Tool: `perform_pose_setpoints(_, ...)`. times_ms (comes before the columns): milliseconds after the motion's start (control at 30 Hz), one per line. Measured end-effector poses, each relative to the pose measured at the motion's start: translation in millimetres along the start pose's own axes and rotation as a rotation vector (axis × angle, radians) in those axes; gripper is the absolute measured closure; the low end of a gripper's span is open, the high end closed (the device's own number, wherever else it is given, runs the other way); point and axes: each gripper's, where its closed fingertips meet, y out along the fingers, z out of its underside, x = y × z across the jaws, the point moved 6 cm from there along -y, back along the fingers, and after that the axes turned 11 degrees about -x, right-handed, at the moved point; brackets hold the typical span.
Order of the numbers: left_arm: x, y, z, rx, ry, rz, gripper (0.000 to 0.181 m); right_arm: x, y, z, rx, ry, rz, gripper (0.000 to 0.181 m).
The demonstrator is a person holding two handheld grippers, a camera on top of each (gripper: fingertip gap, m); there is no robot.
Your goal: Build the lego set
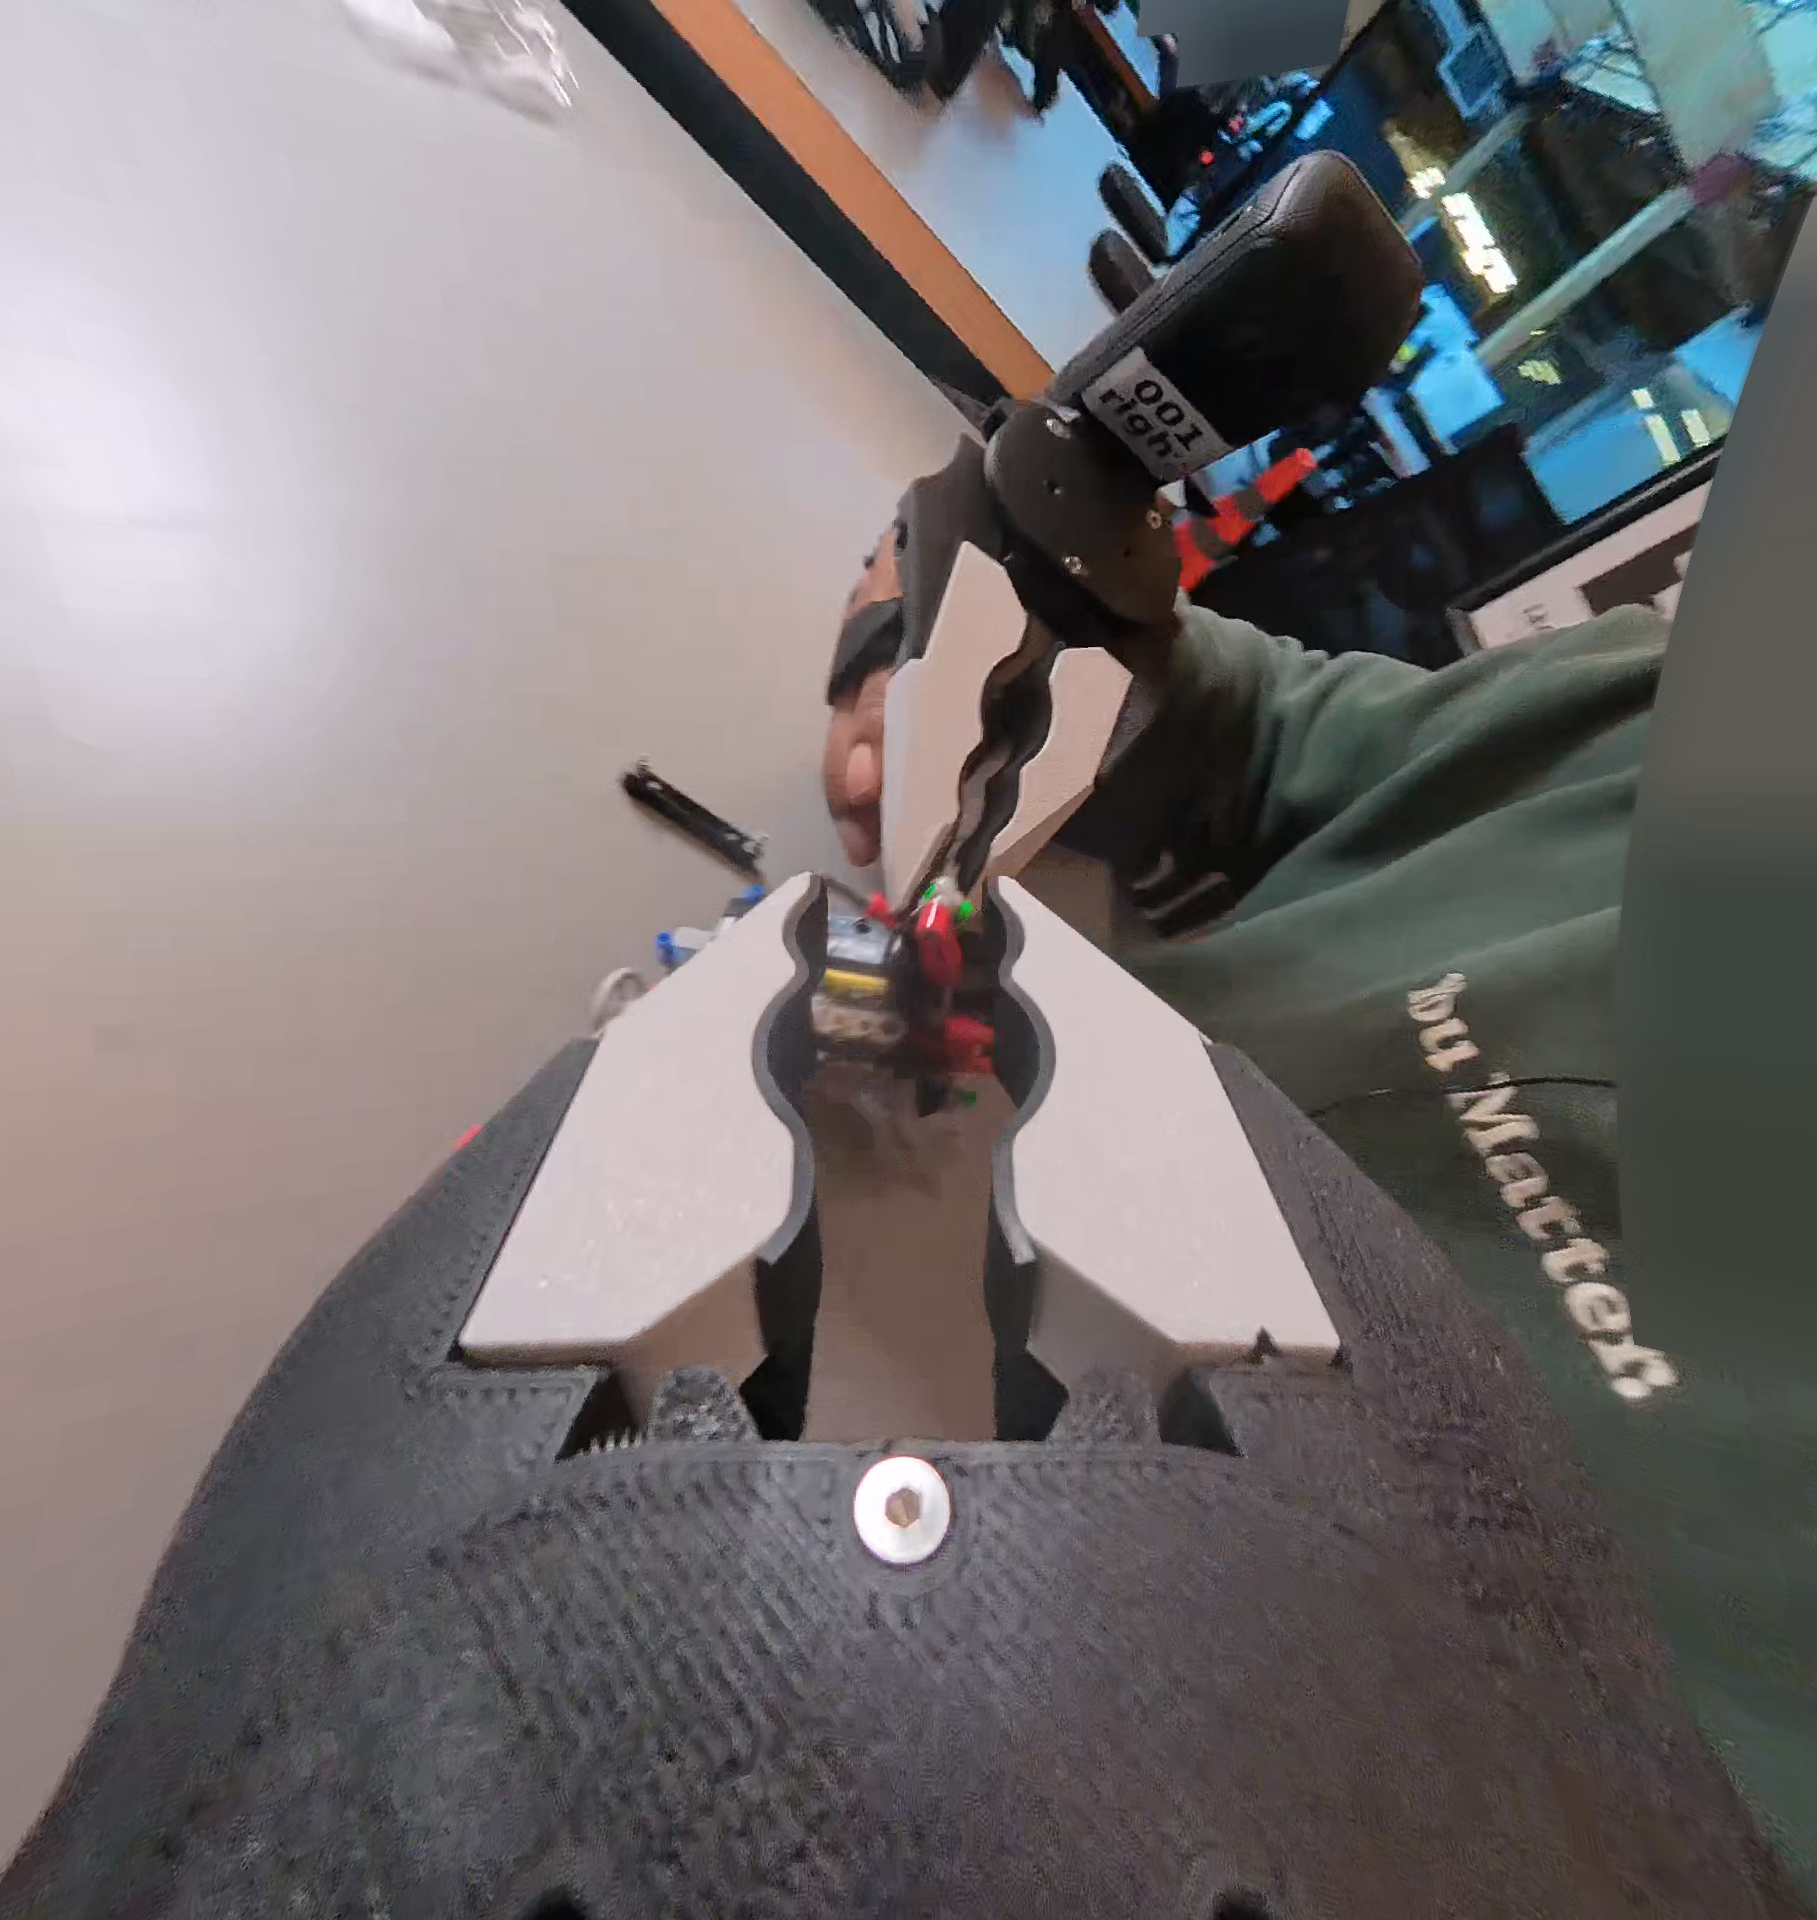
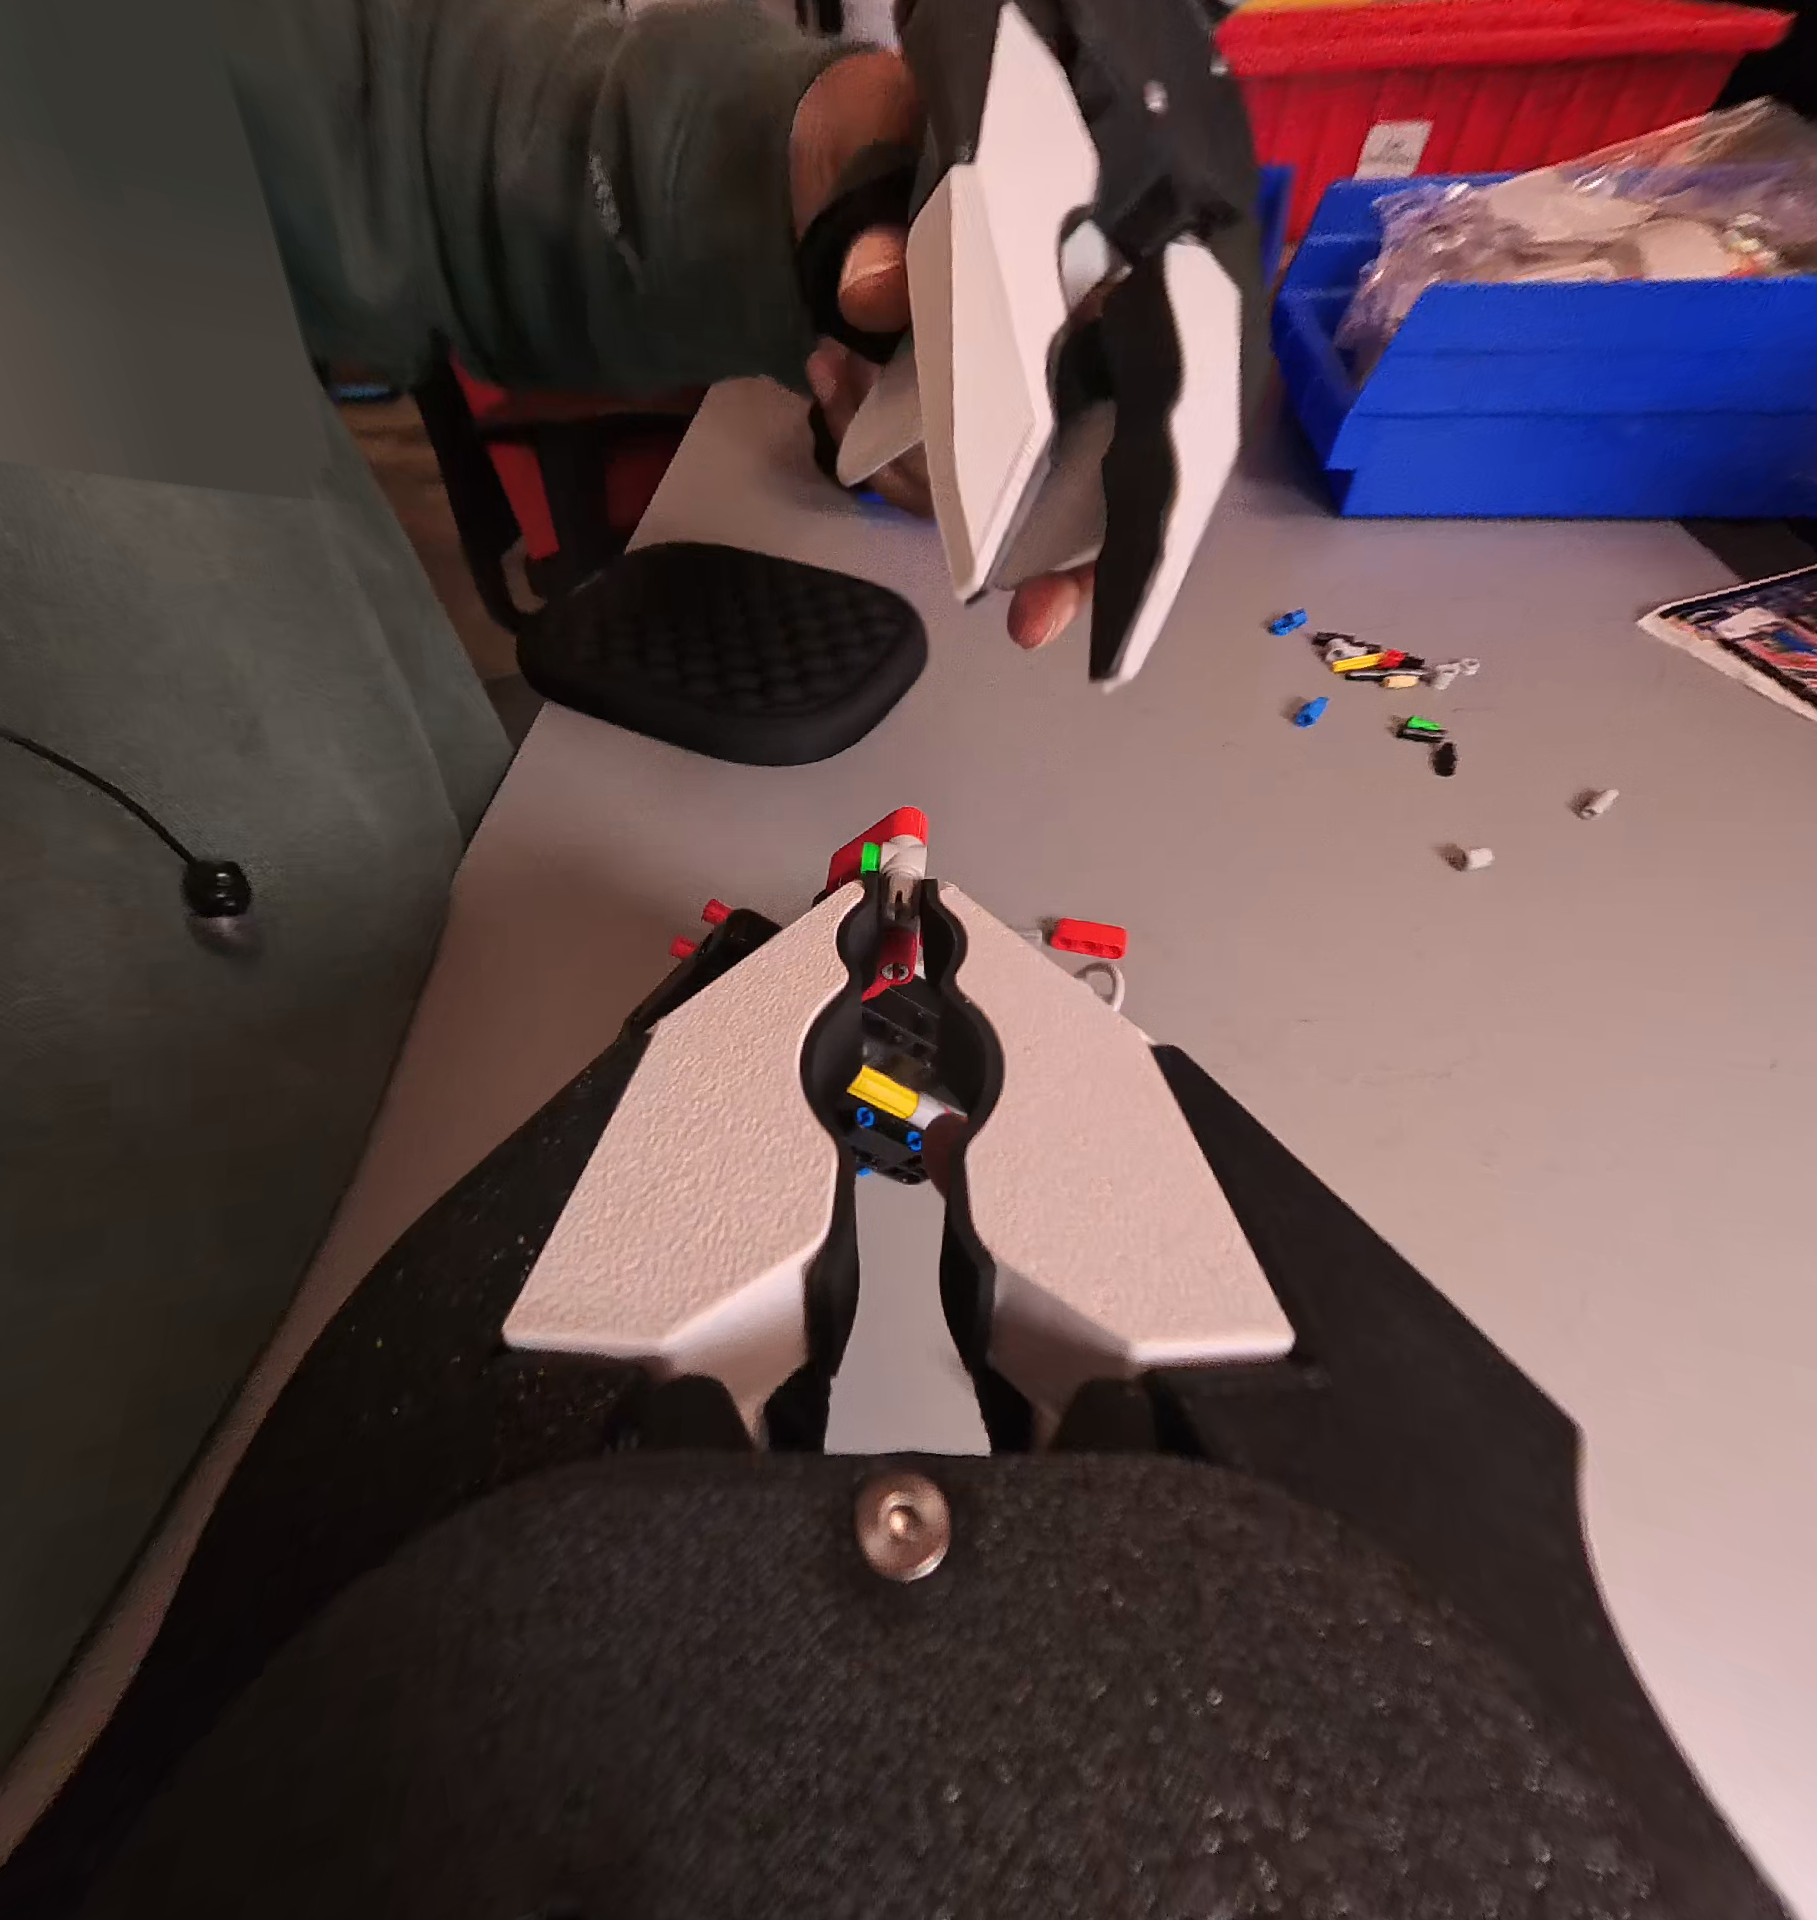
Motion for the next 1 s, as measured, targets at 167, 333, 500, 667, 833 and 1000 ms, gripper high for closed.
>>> perform_pose_setpoints(167,28.4,-8.3,38.7,-0.02,0.015,-0.09,0.143,-14.6,-15.6,8.4,-0.132,0.044,0.101,0.176)
perform_pose_setpoints(333,36.6,15.6,71.7,-0.04,-0.079,-0.033,0.143,-29.3,-14.6,10.6,-0.205,0.089,0.186,0.176)
perform_pose_setpoints(500,49.4,26.0,68.5,-0.049,-0.075,-0.07,0.135,-52.5,-12.8,8.7,-0.292,0.136,0.285,0.175)
perform_pose_setpoints(667,61.5,29.2,51.9,-0.104,0.056,-0.216,0.13,-81.8,-11.3,7.9,-0.298,0.125,0.402,0.175)
perform_pose_setpoints(833,75.0,41.8,33.4,-0.159,0.265,-0.428,0.124,-102.8,-2.9,6.5,-0.297,0.111,0.502,0.175)
perform_pose_setpoints(1000,79.3,46.9,26.9,-0.134,0.499,-0.551,0.14,-107.4,-9.4,7.8,-0.304,0.107,0.517,0.175)
